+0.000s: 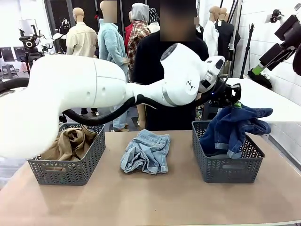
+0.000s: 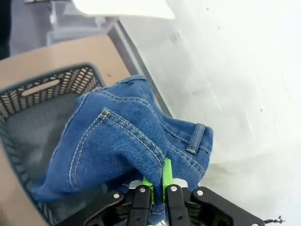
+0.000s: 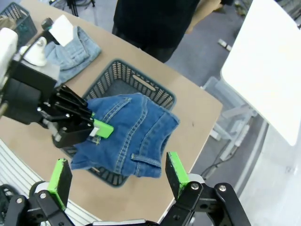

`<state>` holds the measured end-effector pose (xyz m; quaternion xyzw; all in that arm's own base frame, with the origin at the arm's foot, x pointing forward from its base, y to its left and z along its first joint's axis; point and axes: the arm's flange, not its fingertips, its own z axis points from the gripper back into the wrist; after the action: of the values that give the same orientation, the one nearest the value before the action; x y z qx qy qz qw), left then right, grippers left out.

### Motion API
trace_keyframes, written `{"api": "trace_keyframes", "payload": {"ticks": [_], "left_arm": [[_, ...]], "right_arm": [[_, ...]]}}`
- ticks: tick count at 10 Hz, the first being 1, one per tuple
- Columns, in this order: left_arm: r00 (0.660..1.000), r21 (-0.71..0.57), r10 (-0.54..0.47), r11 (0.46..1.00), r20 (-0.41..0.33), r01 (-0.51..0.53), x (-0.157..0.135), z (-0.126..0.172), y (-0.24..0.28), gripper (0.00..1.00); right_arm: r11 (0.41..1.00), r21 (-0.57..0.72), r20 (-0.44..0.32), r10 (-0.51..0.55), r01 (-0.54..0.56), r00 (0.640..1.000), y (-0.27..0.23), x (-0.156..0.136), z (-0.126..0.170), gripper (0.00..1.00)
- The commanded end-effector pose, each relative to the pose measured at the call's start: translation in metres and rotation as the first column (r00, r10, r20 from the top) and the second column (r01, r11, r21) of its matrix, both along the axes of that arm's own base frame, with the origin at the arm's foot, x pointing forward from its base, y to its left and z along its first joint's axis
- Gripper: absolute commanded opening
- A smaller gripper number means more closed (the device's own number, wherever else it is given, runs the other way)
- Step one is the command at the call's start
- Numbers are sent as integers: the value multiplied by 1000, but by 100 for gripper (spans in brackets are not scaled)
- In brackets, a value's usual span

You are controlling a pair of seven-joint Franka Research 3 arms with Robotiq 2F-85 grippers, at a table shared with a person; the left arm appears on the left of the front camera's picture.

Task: Sort the tops and bottoms.
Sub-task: Sort the clothes according to human instructions.

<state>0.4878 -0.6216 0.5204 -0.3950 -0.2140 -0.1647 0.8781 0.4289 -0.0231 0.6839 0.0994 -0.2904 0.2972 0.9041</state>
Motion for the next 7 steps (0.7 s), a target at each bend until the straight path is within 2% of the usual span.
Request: {"api": "trace_keyframes", "payload": {"ticks": [1,3,5,7], "left_arm": [[996,82,87,993,32,-89,7,0,-15,0],[974,199,199,956,108,-217,13,-20,-7,0],[985,264,171,949,38,-175,11,-35,-10,0],[990,388,129,916,-52,-99,12,-54,-14,0]], "right_arm": [[1000,-9,1,8,-8,1000,-1,0,-1,100],[1000,-9,1,8,-8,1000,-1,0,-1,100],[1000,-9,1,8,-8,1000,-1,0,-1,100],[1000,-9,1,8,-8,1000,-1,0,-1,100]]}}
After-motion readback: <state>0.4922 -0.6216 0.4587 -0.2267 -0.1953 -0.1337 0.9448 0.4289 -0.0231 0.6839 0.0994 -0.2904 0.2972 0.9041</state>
